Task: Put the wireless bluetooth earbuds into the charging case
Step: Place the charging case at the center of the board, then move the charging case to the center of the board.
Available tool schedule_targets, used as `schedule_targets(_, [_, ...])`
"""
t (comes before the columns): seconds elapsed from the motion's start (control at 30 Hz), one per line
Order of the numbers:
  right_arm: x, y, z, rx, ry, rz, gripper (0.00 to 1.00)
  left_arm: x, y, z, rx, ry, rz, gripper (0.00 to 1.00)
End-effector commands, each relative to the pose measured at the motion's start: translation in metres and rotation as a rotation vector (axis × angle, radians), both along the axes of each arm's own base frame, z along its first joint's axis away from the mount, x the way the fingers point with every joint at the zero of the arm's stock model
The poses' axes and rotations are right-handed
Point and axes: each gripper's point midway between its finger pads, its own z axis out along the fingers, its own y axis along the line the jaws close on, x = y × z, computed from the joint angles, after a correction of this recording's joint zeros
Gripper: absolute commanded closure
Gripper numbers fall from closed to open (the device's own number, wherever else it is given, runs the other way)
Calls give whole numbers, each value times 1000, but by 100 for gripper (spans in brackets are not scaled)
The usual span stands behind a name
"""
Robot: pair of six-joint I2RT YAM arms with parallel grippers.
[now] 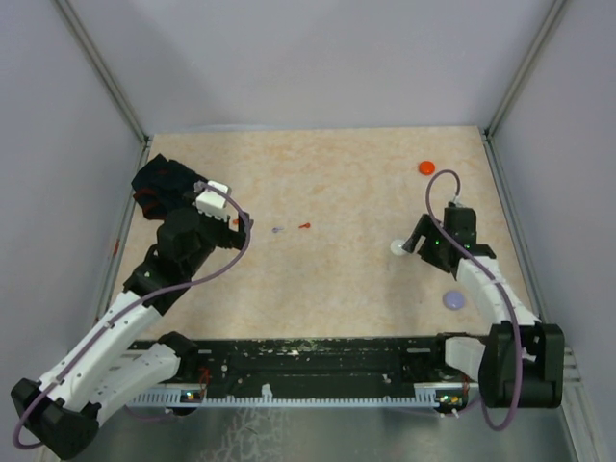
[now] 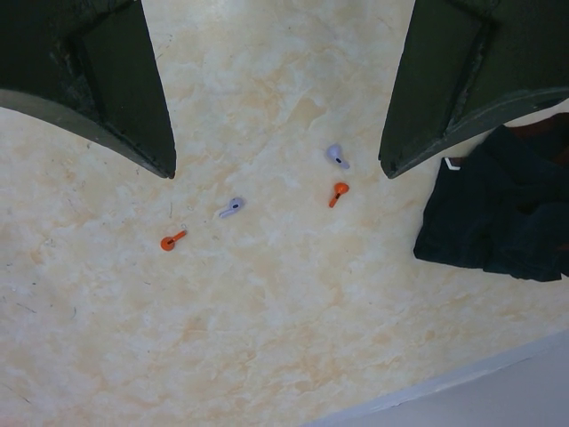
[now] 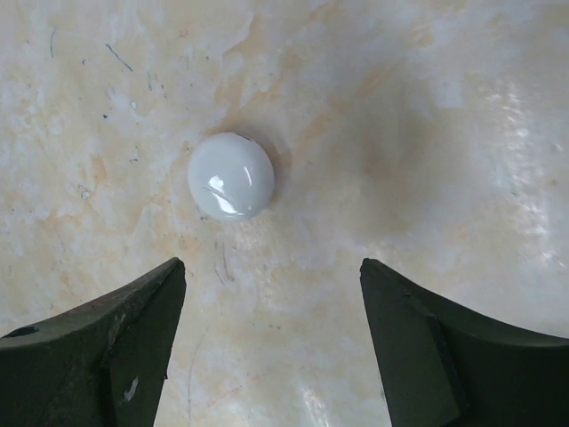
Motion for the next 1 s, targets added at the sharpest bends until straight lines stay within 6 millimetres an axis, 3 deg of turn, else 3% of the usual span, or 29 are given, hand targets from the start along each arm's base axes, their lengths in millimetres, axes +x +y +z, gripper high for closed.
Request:
schedule_targets(0.0, [-19,-30,27,-139,28,-84,19,-2,0,10,-37,-39,-9,0])
schedule_targets(0.2, [-47,-53,37,-235,114,-189,9,-4,1,12,-39,-51,-10,0])
schedule_targets(0.33, [-65,-67,32,-281,172,-296,2,-7,2,14,-51,-67,-15,0])
schedule_targets(0.63, [-90,-93,12,-332,284,-535,2,-9,1,13,-54,-69,-29,0])
schedule_targets(0.8, [-91,-91,-4,-248,302,-574,3,-9,2,13,-51,-75,-22,0])
schedule_targets(0.97, [-95,-90,-21,-199,330,-614,12,-8,0,9,-47,-64,-31,0])
